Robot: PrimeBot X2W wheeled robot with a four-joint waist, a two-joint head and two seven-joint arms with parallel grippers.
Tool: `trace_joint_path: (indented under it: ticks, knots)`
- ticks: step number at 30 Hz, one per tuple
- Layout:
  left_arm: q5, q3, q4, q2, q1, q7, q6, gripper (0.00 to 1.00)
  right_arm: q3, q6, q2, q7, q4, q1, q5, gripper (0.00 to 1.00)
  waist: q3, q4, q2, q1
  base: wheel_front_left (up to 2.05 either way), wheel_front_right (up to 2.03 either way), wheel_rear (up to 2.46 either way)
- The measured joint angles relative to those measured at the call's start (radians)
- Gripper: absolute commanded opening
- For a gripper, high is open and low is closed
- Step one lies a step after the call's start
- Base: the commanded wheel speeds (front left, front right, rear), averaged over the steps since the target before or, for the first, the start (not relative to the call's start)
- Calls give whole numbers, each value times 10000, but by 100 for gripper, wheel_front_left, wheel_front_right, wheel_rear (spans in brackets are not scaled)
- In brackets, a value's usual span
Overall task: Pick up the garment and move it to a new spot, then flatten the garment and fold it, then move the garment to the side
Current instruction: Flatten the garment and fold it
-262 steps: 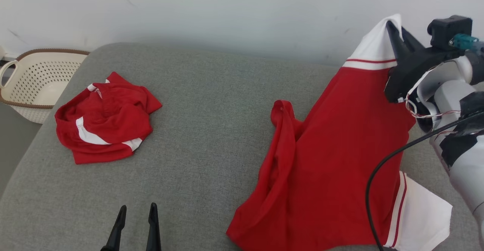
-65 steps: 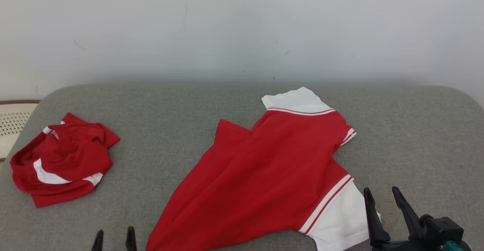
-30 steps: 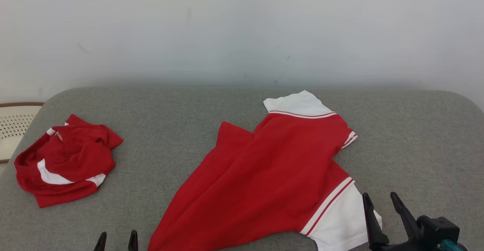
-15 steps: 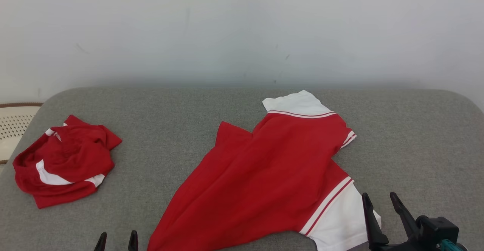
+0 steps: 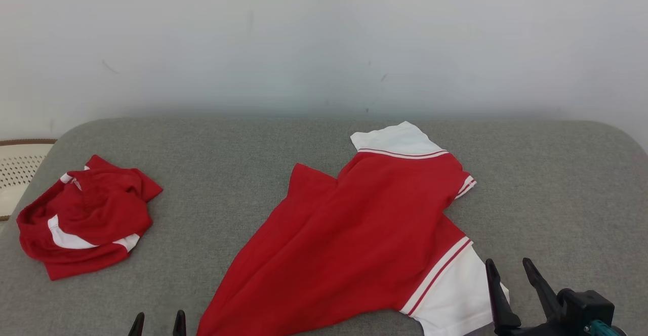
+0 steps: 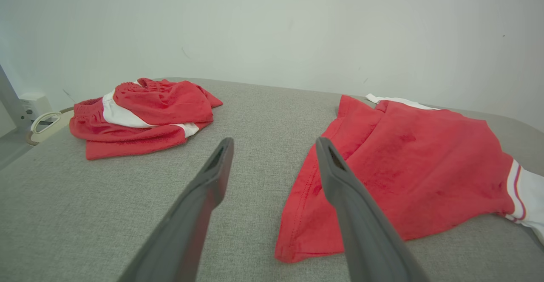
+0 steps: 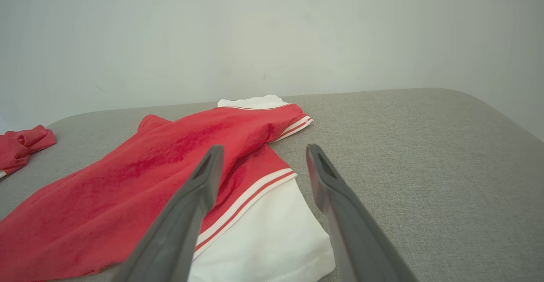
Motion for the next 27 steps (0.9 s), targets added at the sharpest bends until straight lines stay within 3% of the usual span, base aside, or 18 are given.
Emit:
trace_joint_path:
  ticks: [12, 27]
  knots:
    - [-290, -261, 1035, -77, -257, -100, -265, 100, -330, 0, -203, -33, 926, -203, 17, 100, 44, -95, 0, 0, 0, 0, 0]
    - [-589, -696, 3921, -123, -1497, -322, -1055, 100, -121, 0, -554, -293, 3766, -1404, 107, 100, 345, -238, 0, 1, 0, 0, 0]
